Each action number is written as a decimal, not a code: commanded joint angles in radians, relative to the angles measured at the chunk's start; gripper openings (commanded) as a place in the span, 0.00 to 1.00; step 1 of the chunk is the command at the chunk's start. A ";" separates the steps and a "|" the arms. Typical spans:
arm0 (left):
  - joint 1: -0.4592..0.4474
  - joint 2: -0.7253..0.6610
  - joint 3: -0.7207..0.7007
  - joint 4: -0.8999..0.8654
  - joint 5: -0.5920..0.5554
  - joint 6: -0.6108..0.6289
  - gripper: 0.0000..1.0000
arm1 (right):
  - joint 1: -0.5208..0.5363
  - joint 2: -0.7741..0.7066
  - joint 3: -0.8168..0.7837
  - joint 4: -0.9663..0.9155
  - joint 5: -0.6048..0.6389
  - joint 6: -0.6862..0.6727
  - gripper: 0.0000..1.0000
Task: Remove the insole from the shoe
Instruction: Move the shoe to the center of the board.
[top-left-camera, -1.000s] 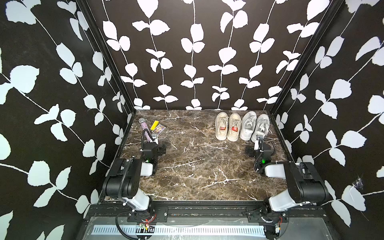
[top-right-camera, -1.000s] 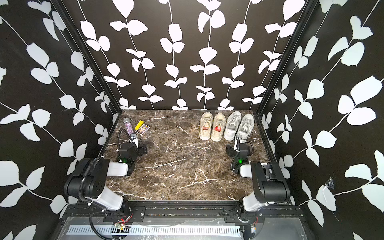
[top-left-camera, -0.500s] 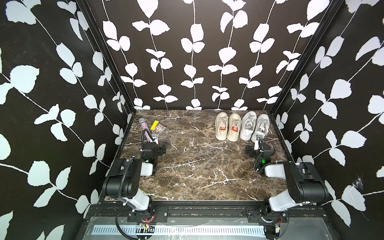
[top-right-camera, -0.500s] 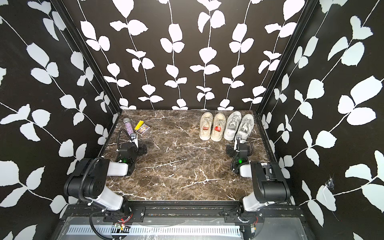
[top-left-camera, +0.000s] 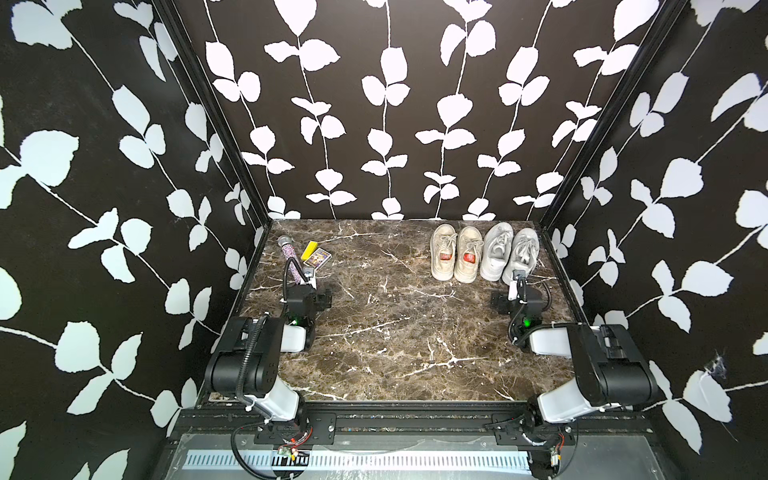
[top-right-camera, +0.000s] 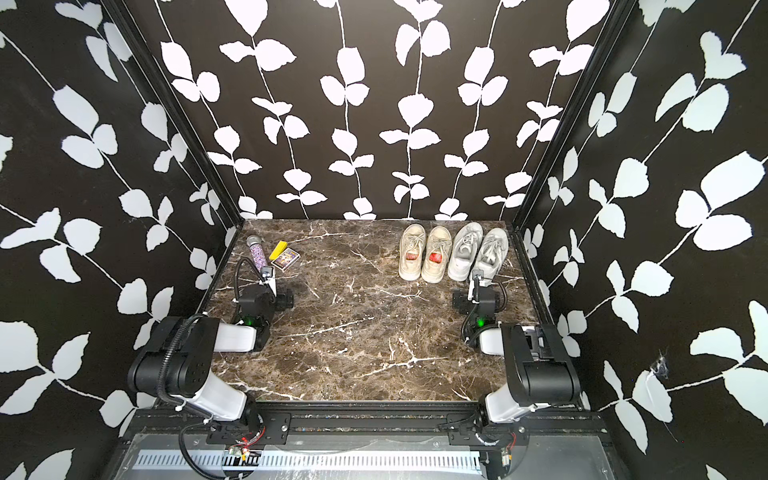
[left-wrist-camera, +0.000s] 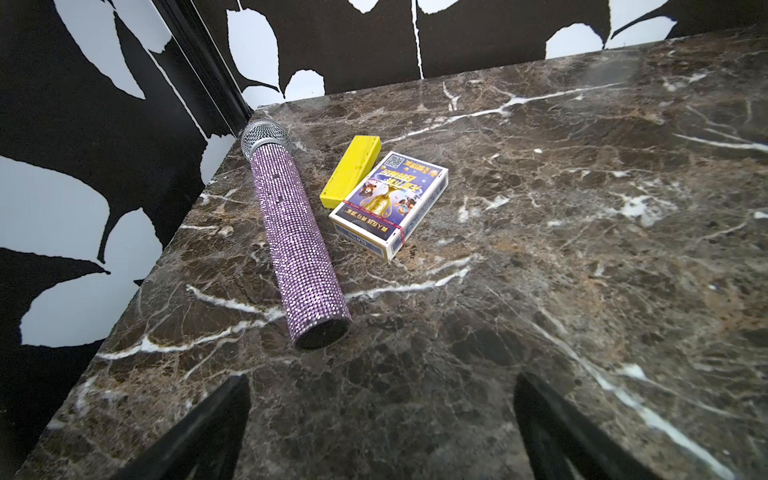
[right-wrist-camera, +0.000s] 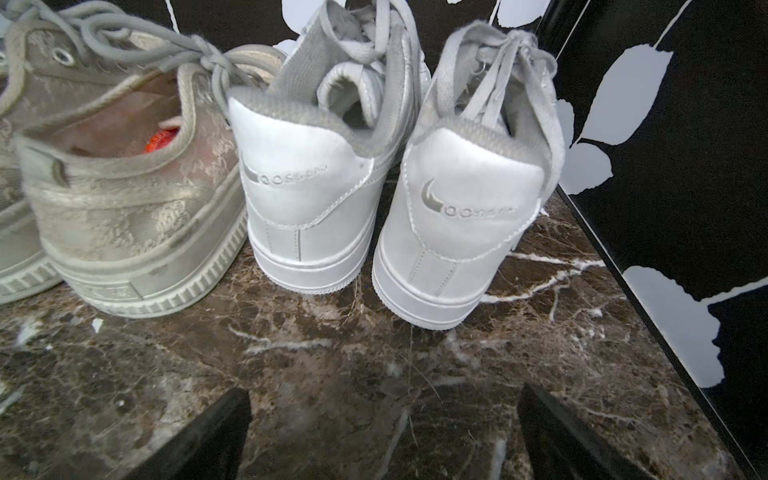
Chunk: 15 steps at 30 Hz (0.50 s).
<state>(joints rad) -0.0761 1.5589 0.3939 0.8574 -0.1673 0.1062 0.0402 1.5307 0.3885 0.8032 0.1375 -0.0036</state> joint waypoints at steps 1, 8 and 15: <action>-0.016 -0.121 0.046 -0.124 0.024 0.038 1.00 | -0.003 -0.005 0.010 0.047 -0.009 -0.003 0.99; -0.116 -0.392 0.028 -0.248 -0.051 0.033 1.00 | 0.041 -0.288 0.018 -0.175 -0.093 -0.074 0.99; -0.128 -0.586 0.165 -0.564 -0.150 -0.303 1.00 | 0.063 -0.609 0.097 -0.402 -0.015 0.186 0.99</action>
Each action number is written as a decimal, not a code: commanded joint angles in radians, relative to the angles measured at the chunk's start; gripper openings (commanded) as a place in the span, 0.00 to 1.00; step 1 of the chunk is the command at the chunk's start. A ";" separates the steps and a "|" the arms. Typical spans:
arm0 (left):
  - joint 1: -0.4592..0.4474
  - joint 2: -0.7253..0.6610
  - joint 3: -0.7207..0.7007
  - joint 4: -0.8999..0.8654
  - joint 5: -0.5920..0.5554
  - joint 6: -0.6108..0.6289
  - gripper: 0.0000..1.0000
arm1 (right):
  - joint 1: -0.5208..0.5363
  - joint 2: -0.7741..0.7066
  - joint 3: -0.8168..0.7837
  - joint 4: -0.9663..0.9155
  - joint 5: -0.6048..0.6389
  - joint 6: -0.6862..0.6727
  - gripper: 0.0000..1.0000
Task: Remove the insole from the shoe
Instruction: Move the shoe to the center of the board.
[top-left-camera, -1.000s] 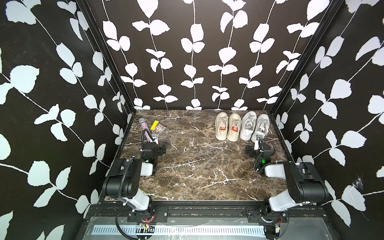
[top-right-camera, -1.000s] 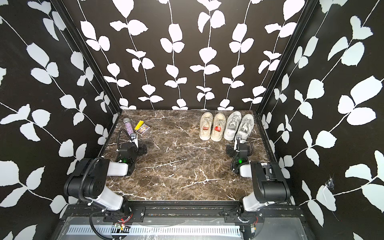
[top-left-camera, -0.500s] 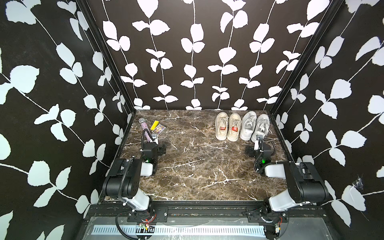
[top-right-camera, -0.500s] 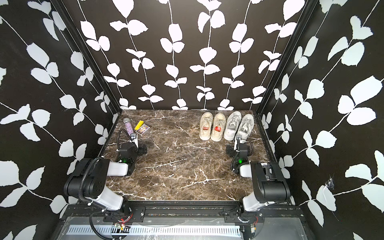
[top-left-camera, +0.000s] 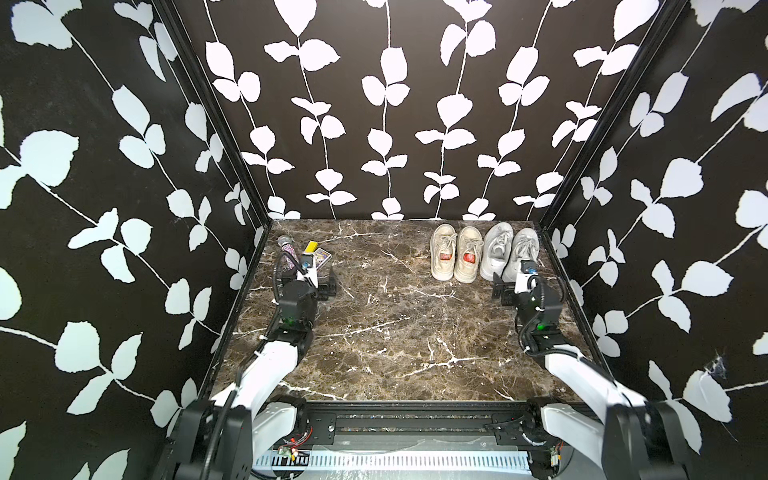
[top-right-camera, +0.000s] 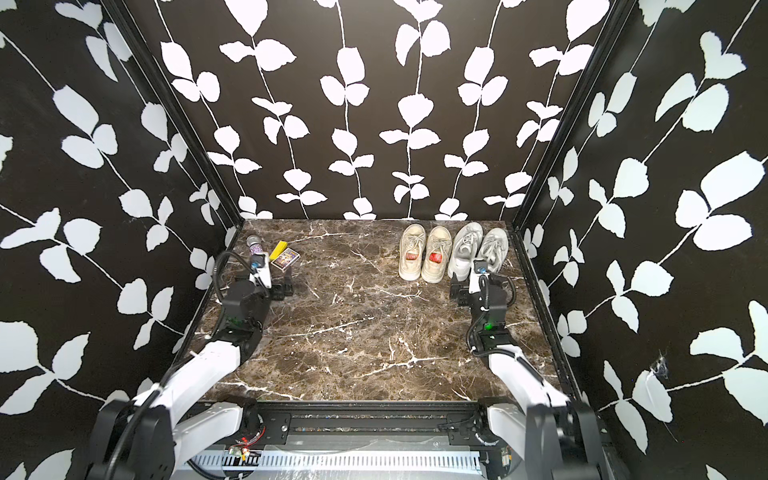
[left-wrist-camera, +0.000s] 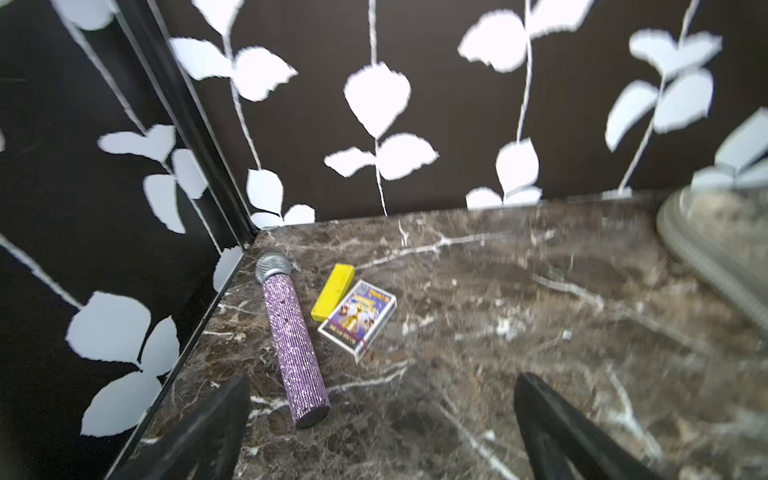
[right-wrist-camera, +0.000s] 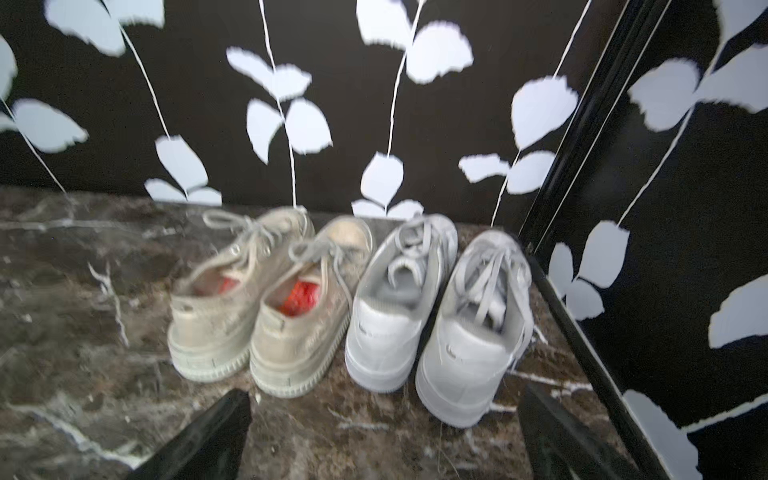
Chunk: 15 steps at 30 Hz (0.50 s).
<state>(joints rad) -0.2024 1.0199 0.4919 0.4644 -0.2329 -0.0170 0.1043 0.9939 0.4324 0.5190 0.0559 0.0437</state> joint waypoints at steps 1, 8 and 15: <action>-0.001 -0.060 0.100 -0.245 -0.136 -0.252 1.00 | -0.001 -0.113 0.073 -0.179 0.132 0.224 0.99; 0.007 -0.047 0.146 -0.350 -0.122 -0.446 1.00 | -0.019 -0.249 0.106 -0.471 0.376 0.514 0.99; 0.006 0.060 0.202 -0.418 0.041 -0.420 0.99 | -0.017 -0.144 0.225 -0.609 0.277 0.447 0.99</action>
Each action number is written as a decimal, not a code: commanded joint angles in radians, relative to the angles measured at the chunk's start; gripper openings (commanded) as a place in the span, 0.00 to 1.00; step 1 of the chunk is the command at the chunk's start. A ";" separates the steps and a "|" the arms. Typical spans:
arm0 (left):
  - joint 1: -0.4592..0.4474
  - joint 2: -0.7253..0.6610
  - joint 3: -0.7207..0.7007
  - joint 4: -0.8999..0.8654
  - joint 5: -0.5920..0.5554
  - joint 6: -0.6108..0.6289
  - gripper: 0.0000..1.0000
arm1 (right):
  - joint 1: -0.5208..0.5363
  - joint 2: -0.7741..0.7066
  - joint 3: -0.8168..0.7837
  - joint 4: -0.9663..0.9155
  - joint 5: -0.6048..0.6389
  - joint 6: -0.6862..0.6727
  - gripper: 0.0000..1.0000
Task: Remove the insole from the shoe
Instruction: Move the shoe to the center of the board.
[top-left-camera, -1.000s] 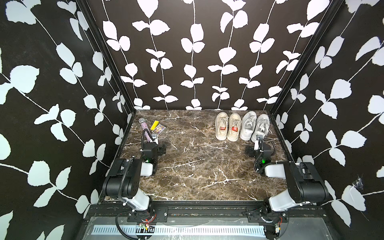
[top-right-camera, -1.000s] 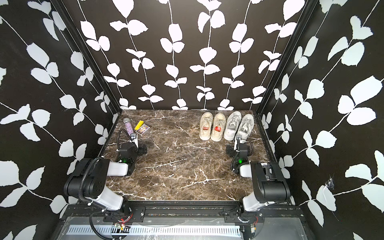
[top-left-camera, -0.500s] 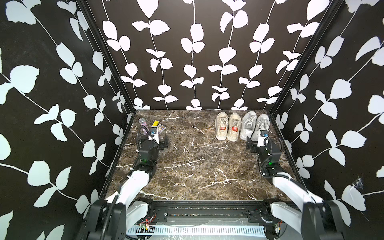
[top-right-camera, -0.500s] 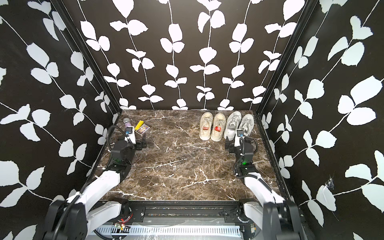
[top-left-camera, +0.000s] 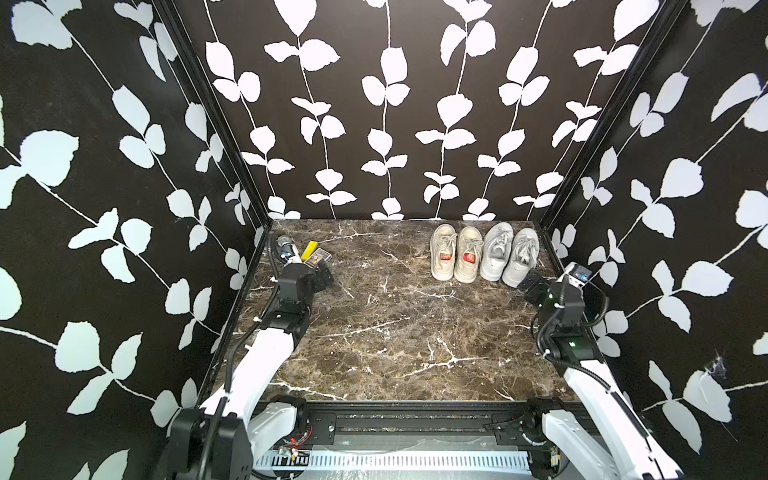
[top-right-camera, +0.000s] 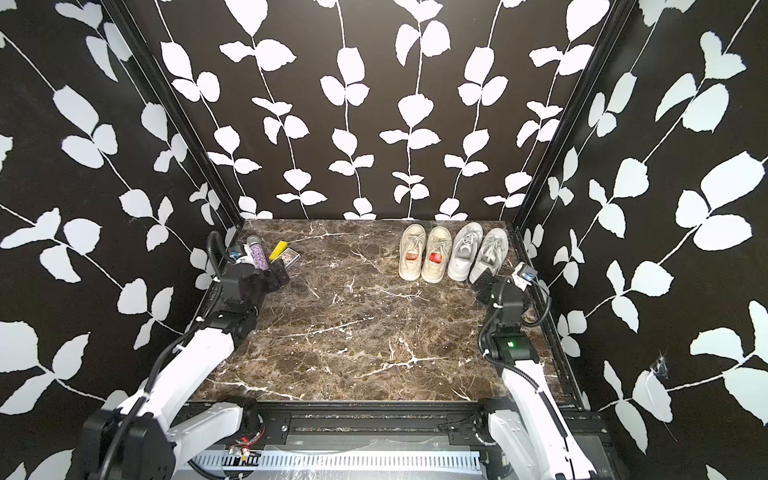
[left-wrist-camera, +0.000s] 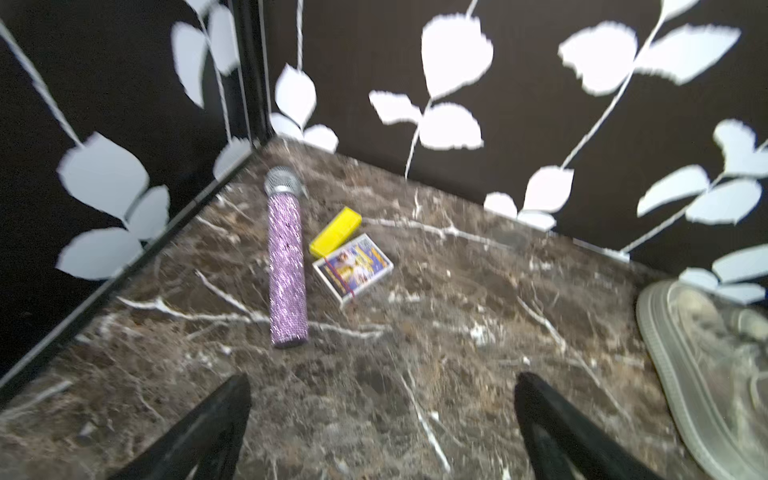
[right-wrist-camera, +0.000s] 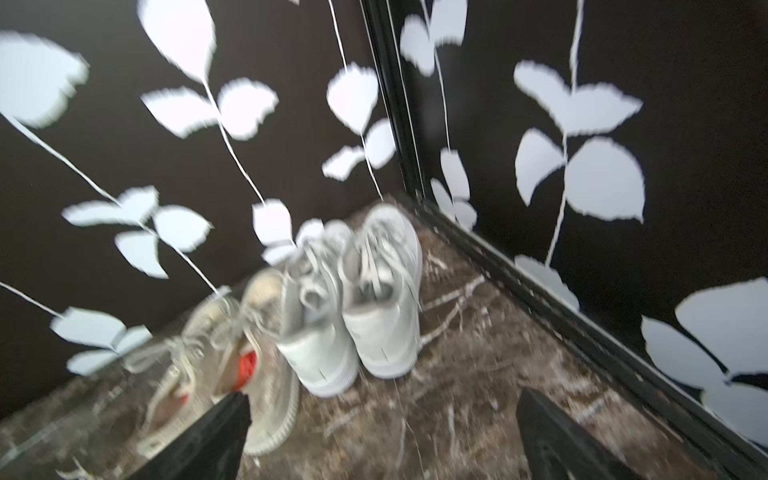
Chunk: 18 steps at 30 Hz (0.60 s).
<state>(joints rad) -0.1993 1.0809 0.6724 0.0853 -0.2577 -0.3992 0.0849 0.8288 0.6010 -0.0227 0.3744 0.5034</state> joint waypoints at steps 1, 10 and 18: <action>0.003 0.003 0.008 -0.022 0.079 -0.046 1.00 | 0.006 0.052 0.096 -0.093 -0.098 -0.033 0.99; -0.029 0.064 -0.057 0.068 0.192 -0.023 1.00 | 0.196 0.546 0.519 -0.288 -0.241 -0.068 0.99; -0.087 0.134 -0.069 0.156 0.277 0.050 1.00 | 0.320 0.912 0.889 -0.412 -0.261 -0.076 0.91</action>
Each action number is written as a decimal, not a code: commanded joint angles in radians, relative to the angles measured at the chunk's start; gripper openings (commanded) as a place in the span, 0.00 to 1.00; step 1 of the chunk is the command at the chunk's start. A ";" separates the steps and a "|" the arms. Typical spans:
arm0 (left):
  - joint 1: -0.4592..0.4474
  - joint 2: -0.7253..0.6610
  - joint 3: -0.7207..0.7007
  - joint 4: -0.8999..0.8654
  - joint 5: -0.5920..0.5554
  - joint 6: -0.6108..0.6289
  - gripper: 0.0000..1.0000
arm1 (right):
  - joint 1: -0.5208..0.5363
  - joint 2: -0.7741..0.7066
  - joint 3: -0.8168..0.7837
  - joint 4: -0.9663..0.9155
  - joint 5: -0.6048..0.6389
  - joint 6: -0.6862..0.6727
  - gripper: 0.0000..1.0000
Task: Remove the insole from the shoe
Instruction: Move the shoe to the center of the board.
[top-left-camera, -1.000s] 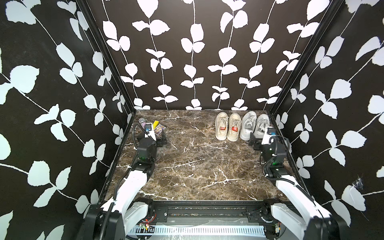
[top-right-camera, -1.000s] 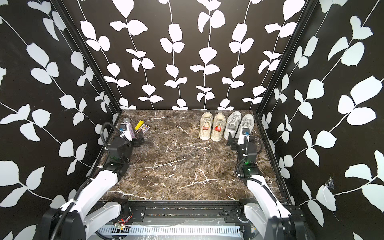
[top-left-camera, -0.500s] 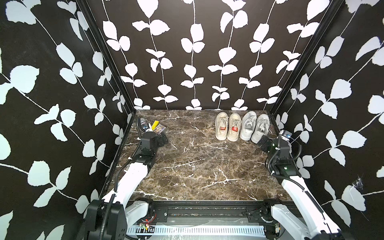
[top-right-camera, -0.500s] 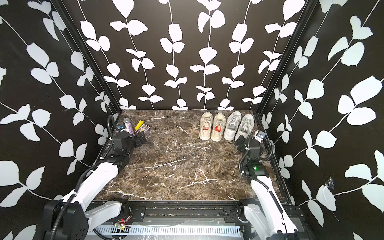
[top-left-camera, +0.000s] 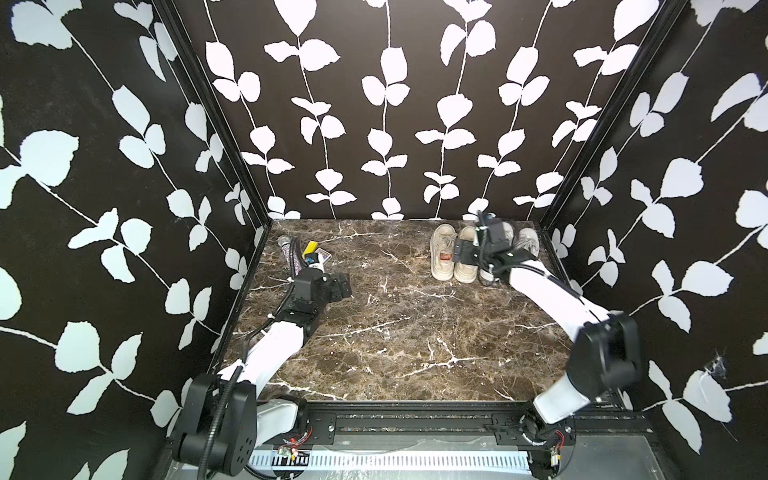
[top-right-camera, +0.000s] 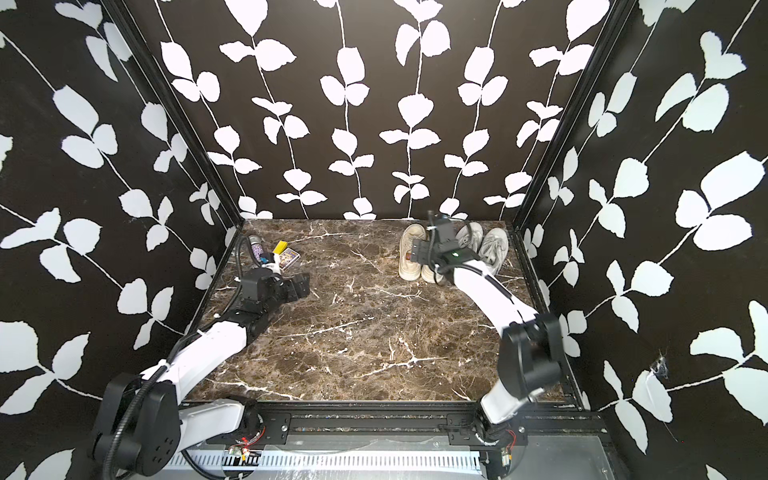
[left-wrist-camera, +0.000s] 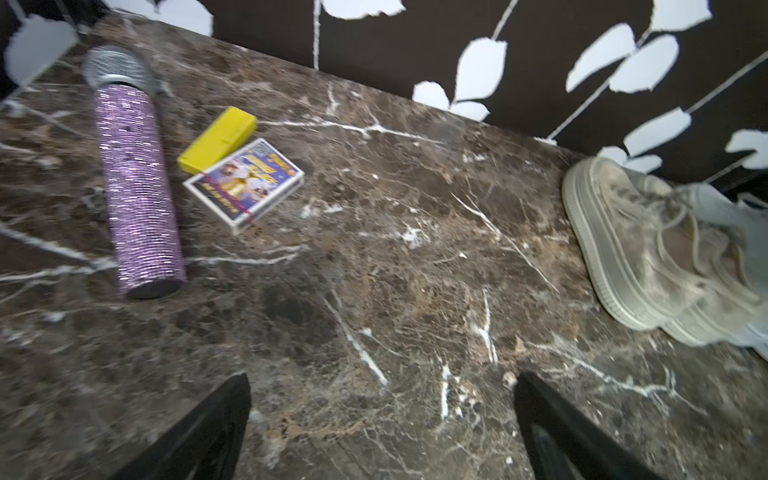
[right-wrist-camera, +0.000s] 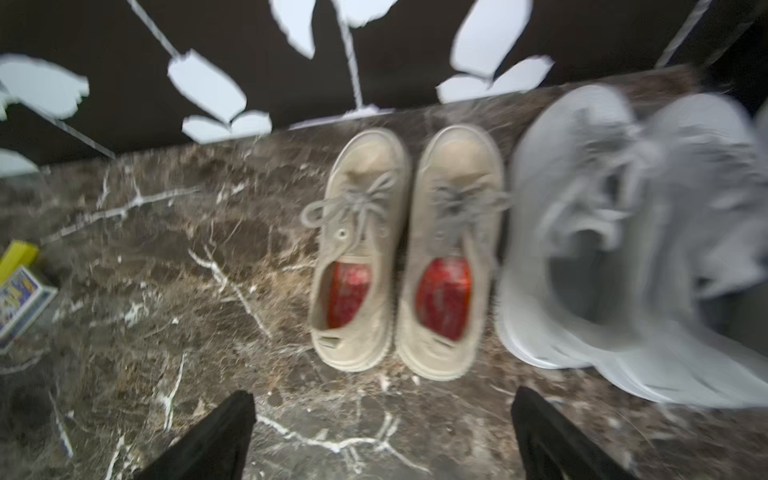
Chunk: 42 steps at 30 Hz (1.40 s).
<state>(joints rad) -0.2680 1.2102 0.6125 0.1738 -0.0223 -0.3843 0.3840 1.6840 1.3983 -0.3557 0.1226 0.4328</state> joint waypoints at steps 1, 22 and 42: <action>-0.026 0.018 -0.008 0.075 0.043 0.040 1.00 | 0.026 0.099 0.137 -0.106 -0.007 0.001 0.88; -0.049 0.126 -0.015 0.187 0.108 0.076 1.00 | 0.060 0.536 0.598 -0.350 -0.003 0.038 0.51; -0.049 0.081 -0.005 0.117 0.094 0.022 1.00 | 0.097 0.543 0.579 -0.368 -0.120 0.020 0.00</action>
<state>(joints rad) -0.3145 1.3327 0.5995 0.3309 0.0872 -0.3462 0.4469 2.2871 2.0239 -0.7189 0.0555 0.4591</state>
